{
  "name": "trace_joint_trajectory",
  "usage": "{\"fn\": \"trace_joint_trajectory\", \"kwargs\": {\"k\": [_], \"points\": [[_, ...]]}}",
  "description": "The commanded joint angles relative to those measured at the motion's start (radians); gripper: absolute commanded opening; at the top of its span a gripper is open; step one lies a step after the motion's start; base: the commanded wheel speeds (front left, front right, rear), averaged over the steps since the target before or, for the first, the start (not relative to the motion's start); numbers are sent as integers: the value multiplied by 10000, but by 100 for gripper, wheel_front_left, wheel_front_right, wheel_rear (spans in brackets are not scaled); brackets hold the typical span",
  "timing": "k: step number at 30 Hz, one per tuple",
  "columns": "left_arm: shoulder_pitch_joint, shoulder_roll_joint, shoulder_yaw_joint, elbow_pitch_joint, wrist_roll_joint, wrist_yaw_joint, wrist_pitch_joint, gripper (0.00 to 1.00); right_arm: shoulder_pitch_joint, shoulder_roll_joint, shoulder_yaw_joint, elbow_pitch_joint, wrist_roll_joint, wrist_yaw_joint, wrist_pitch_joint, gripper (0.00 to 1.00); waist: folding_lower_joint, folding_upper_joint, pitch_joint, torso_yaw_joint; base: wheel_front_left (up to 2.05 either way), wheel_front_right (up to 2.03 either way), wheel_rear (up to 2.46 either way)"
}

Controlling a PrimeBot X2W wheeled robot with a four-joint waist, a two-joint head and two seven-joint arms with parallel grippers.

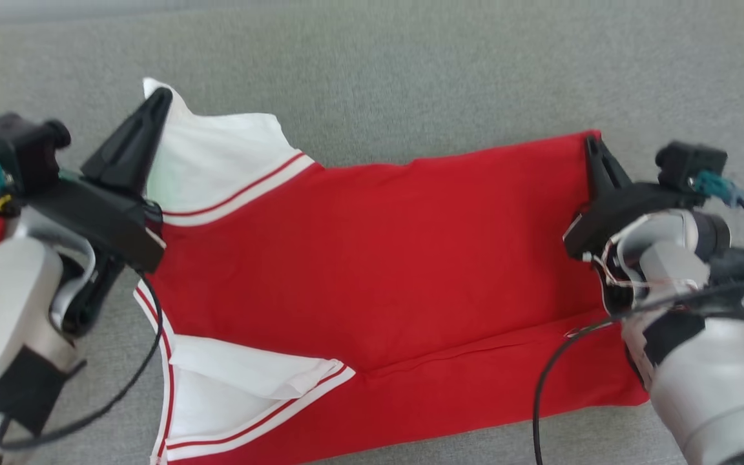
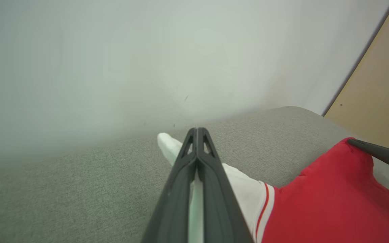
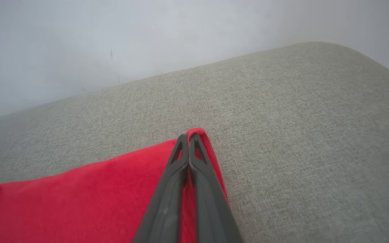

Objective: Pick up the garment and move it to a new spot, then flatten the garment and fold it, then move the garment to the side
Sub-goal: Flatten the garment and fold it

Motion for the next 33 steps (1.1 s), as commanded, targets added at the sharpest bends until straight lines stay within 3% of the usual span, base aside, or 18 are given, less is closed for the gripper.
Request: {"fn": "trace_joint_trajectory", "kwargs": {"k": [1, 14, 21, 25, 33], "points": [[353, 147, 74, -215, -123, 105, -140, 0, 399, -120, 117, -303, 254, -6, -63, 0, 0, 0, -368, 25, 0, 0, 0], [3802, 965, -29, -3866, 663, 1343, -1128, 0, 3390, -1724, 993, -4104, 2898, -6, -65, 0, 0, 0, -1063, 224, 0, 0, 0], [5591, 617, 6, -4862, 1273, 2006, -1329, 0, 4851, -2539, 1325, -5421, 3822, -6, -31, 0, 0, 0, -1229, 498, 0, 0, 0], [6362, 225, 375, -5013, 1533, 2119, -1333, 0, 5549, -2854, 1420, -5987, 4205, -4, 36, 0, 0, 0, -1344, 669, 0, 0, 0], [7530, -790, 956, -4565, 2318, 1525, -1337, 0, 6606, -3390, 1530, -6690, 4499, -4, 679, 0, 0, 0, -1620, 891, 0, 0, 0]]}}
